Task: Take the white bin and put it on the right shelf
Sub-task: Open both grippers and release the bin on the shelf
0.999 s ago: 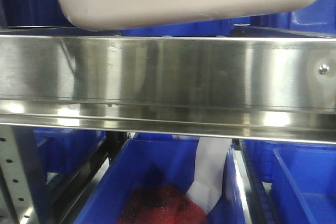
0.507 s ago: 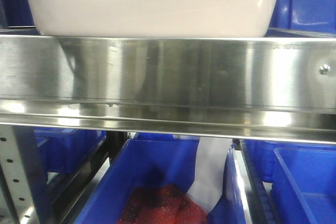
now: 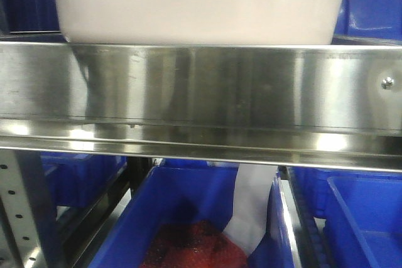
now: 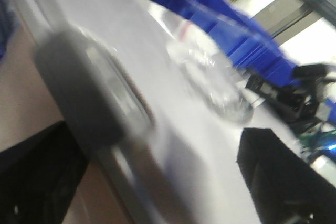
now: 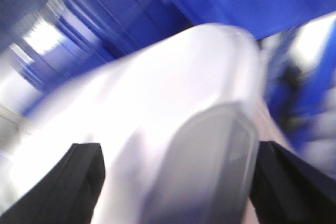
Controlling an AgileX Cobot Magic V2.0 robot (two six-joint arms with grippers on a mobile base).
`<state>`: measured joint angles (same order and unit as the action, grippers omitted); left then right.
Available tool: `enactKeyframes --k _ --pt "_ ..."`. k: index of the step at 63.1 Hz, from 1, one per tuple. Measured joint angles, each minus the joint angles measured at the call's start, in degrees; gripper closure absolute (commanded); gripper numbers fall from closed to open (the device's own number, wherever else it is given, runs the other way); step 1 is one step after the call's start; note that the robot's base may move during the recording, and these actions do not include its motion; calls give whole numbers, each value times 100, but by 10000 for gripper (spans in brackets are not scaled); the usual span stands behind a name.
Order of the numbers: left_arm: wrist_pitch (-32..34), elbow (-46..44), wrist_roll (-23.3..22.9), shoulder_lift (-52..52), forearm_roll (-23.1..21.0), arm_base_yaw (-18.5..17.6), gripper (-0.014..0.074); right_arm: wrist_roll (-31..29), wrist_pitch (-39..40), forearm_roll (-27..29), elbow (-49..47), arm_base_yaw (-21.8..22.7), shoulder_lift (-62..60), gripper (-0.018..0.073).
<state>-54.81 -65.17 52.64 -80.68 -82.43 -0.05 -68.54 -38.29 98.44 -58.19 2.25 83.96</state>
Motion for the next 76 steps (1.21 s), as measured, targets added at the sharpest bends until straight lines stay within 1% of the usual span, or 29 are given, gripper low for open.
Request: enactKeyframes --k 8,13,21,26,34,38,43,47,50,56,60,61,65,66,68,69,71,76 --pt "257 0 24 -4 537 -8 114 -427 381 -42 -37 -28 -21 -70" --pt "363 -37 24 7 679 -8 114 -768 681 -138 -73 -38 -61 -70" --pt "430 -75 24 42 883 -8 116 -1099 1119 -407 -96 -49 -213 -70" --pt "441 -139 24 108 1145 -8 127 -1261 1504 -656 -106 -49 -351 -70" --pt "467 -340 24 302 1756 -8 156 -1397 1899 -1029 -79 -49 -642 -70" --pt "453 -448 24 436 2101 -8 176 -1444 1925 -1167 -51 -49 -807 -69" --pt "314 -587 24 633 2406 -8 207 -1457 1898 -1241 -28 -49 -1096 -52" --pt "199 -684 24 823 2502 -8 246 -1467 1819 -1264 -17 -49 -1375 -10" --pt "133 -735 24 1024 2535 -8 294 -1467 1757 -1264 -7 -49 -1579 37" --pt "-18 -788 24 1401 2535 -8 398 -1387 1671 -1287 -6 -49 -2058 194" --pt "-137 -801 24 1702 2535 -8 484 -1296 1620 -1288 -6 -49 -2362 338" --pt "-166 -801 24 1783 2535 -8 519 -1280 1620 -1288 -6 -49 -2429 381" --pt "-285 -801 -10 2003 2563 -8 640 -1222 1549 -1298 -6 -49 -2725 498" --pt "-316 -801 -39 2069 2591 -8 665 -1211 1530 -1296 -6 -49 -2818 508" --pt "-358 -801 -92 2171 2635 -8 725 -1186 1485 -1296 6 -49 -2971 489" --pt "-386 -801 -115 2227 2684 -8 733 -1173 1469 -1296 5 -49 -3063 484" --pt "-425 -801 -155 2298 2746 -8 710 -1161 1458 -1296 36 -49 -3183 484" --pt "-517 -801 -382 2479 2977 -8 715 -1133 1481 -1296 218 -49 -3530 484"
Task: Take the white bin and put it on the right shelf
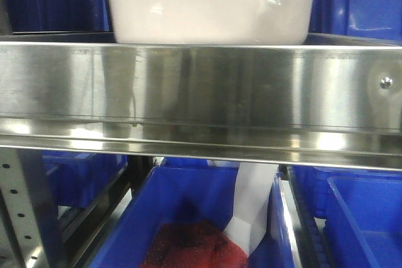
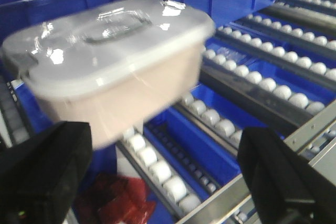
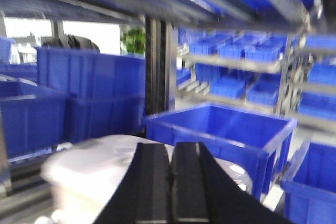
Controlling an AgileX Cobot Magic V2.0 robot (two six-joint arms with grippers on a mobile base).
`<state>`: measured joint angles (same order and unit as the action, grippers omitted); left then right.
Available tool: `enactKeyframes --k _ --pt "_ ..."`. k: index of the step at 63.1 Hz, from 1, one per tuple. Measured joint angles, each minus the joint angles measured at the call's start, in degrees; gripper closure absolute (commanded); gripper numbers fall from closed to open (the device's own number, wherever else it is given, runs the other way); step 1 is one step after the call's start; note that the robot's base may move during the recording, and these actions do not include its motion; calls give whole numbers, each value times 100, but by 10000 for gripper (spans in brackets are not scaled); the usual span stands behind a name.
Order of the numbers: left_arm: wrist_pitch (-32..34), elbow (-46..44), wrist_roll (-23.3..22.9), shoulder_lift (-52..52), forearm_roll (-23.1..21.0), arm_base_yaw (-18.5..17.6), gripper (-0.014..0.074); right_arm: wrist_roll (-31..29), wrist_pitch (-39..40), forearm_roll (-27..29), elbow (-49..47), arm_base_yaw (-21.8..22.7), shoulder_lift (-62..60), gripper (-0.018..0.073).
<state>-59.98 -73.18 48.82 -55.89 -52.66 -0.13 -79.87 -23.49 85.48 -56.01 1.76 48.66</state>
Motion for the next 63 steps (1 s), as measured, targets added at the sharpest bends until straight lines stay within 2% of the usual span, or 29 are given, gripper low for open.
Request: enactKeyframes --k 6,10,27,33,38,46,53,63 --pt "-36 0 -435 162 384 0 715 11 227 0 403 0 -455 484" --pt "-50 0 -856 259 795 0 715 21 454 0 713 0 -770 484" --pt "-141 0 -2870 506 3230 0 715 32 1109 0 1865 0 -1637 484" --pt "-152 49 -3407 605 3905 0 715 32 1218 10 2088 0 -1657 484" --pt "-152 200 -3632 700 4308 0 715 32 1407 10 2244 0 -1657 484" --pt "-49 600 -3819 909 4579 0 715 42 2025 46 2558 0 -1657 484" --pt "397 1195 -3844 1199 4592 0 715 42 2425 83 2809 0 -1569 484" --pt "1357 2304 -3852 1927 4438 -160 715 -66 2041 103 2874 0 -1526 484"
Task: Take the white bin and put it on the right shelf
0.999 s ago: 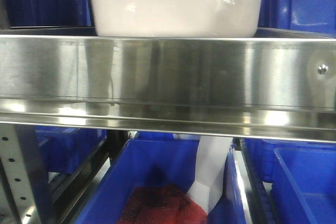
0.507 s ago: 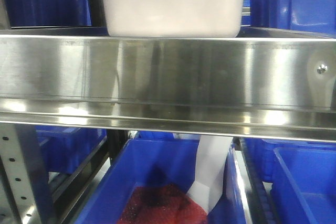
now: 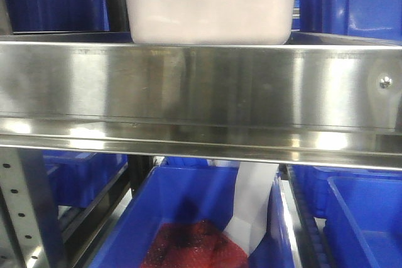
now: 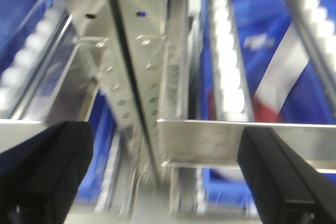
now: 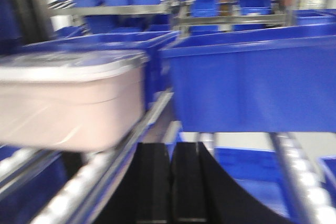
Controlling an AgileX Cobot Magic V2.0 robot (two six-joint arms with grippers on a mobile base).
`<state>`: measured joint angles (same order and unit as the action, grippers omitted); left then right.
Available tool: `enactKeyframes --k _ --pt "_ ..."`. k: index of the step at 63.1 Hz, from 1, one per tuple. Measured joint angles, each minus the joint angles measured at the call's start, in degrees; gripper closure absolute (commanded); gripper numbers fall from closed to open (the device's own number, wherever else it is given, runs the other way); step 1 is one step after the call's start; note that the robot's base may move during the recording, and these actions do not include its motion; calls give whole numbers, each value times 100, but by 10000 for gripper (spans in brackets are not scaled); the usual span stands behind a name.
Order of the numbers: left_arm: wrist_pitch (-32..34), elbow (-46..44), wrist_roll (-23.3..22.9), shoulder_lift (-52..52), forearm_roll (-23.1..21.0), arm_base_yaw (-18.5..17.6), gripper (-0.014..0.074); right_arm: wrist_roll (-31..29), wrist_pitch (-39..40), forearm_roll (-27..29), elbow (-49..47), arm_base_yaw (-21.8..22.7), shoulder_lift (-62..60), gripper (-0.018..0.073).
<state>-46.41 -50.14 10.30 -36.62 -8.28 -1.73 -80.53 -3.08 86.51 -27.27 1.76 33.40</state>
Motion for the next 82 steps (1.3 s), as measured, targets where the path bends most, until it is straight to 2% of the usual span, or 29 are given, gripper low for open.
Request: enactKeyframes --k 10,22,82 --pt "828 1101 0 952 -50 -113 715 -117 -625 -11 0 0 0 484" --pt "983 1824 0 1584 -59 -123 715 -131 -975 -45 0 0 0 484" --pt "1012 1919 -4 1652 -120 -123 715 -131 -975 -52 0 0 0 484"
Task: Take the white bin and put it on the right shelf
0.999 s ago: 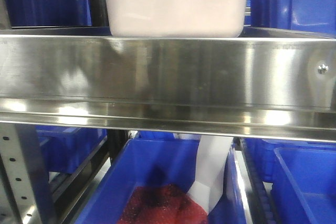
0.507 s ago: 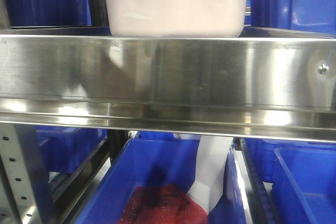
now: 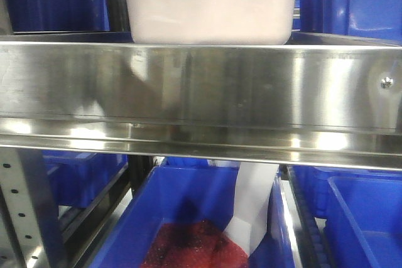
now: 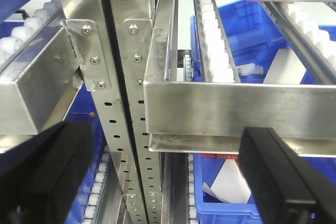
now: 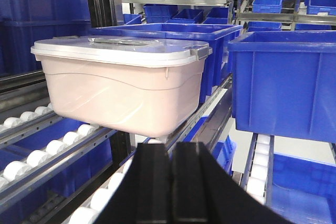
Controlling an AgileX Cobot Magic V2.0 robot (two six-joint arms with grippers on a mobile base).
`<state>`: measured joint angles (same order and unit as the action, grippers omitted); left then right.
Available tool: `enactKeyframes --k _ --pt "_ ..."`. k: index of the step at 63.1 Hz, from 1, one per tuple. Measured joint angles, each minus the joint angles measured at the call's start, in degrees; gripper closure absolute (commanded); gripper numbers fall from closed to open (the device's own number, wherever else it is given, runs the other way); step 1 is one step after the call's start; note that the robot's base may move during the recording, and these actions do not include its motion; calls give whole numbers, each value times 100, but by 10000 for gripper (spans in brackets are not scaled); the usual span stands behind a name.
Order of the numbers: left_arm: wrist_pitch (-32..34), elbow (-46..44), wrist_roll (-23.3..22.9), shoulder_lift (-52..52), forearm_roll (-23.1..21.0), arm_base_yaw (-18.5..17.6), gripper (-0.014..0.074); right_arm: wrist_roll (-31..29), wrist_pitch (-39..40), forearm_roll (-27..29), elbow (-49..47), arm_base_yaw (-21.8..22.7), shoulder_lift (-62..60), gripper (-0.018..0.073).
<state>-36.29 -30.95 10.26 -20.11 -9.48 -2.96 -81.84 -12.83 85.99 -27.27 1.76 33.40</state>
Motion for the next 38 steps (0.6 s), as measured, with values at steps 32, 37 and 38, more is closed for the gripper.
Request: enactKeyframes --k 32,37,38 --pt "0 0 0 0 0 0 715 5239 -76 -5322 -81 0 0 484" --pt "0 0 0 0 0 0 715 6405 1 -6507 -81 0 0 484" --pt "0 0 0 0 0 0 715 6584 19 -6694 -81 0 0 484"
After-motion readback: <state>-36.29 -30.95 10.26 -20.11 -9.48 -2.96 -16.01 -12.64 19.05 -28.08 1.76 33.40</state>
